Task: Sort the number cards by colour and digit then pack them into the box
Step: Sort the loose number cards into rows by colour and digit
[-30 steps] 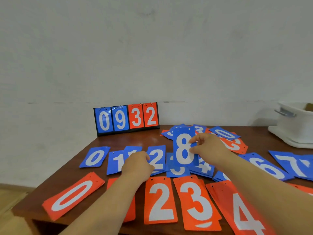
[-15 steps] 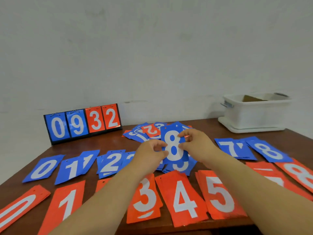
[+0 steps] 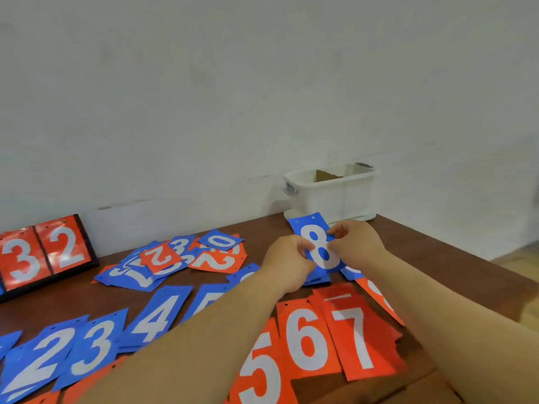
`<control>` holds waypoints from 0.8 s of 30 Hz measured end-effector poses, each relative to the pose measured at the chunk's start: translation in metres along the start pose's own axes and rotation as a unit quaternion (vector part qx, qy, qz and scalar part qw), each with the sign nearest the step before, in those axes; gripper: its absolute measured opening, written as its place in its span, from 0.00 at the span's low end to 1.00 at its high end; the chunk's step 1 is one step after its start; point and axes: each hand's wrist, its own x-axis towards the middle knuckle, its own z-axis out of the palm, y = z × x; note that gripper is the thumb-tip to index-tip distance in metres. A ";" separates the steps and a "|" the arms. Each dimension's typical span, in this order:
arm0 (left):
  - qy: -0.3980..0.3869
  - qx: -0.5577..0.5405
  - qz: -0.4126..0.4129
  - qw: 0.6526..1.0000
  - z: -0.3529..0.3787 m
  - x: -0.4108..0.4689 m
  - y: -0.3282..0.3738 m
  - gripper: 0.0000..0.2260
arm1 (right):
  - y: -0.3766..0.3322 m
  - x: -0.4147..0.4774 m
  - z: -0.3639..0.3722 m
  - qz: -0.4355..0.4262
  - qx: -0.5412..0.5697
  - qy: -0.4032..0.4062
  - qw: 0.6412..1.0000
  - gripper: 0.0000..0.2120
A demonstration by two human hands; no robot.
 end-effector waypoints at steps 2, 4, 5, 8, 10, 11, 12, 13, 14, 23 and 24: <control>-0.021 -0.011 0.002 1.000 0.017 0.012 0.009 0.16 | 0.021 0.015 -0.011 0.017 -0.008 0.010 1.000 0.14; -0.035 -0.011 0.003 0.999 0.027 0.020 0.010 0.16 | 0.039 0.029 -0.016 0.034 -0.023 0.020 0.999 0.15; -0.034 -0.005 0.000 0.999 0.028 0.022 0.007 0.15 | 0.046 0.034 -0.018 0.044 -0.046 0.016 0.998 0.15; -0.020 0.037 -0.014 0.999 0.013 0.022 -0.013 0.14 | 0.052 0.041 -0.013 0.058 -0.144 -0.008 0.988 0.16; -0.008 0.062 -0.029 0.998 -0.008 0.018 -0.030 0.13 | 0.040 0.038 -0.002 0.038 -0.171 -0.001 0.984 0.18; 0.000 0.076 -0.043 0.996 -0.021 0.015 -0.039 0.13 | 0.029 0.034 0.005 0.015 -0.166 -0.001 0.986 0.18; 0.010 0.090 -0.057 0.994 -0.035 0.012 -0.049 0.13 | 0.016 0.030 0.013 -0.014 -0.150 -0.012 0.989 0.18; 0.020 0.101 -0.073 0.992 -0.049 0.008 -0.060 0.14 | 0.002 0.026 0.023 -0.041 -0.128 -0.036 0.990 0.19; 0.027 0.109 -0.090 0.990 -0.064 0.003 -0.071 0.16 | -0.014 0.020 0.033 -0.063 -0.109 -0.068 0.990 0.20; 0.075 0.169 -0.220 0.958 -0.168 -0.033 -0.185 0.28 | -0.112 0.013 0.145 -0.160 -0.164 -0.248 0.941 0.22; 0.080 0.171 -0.232 0.954 -0.174 -0.034 -0.197 0.29 | -0.118 0.016 0.157 -0.168 -0.181 -0.258 0.934 0.23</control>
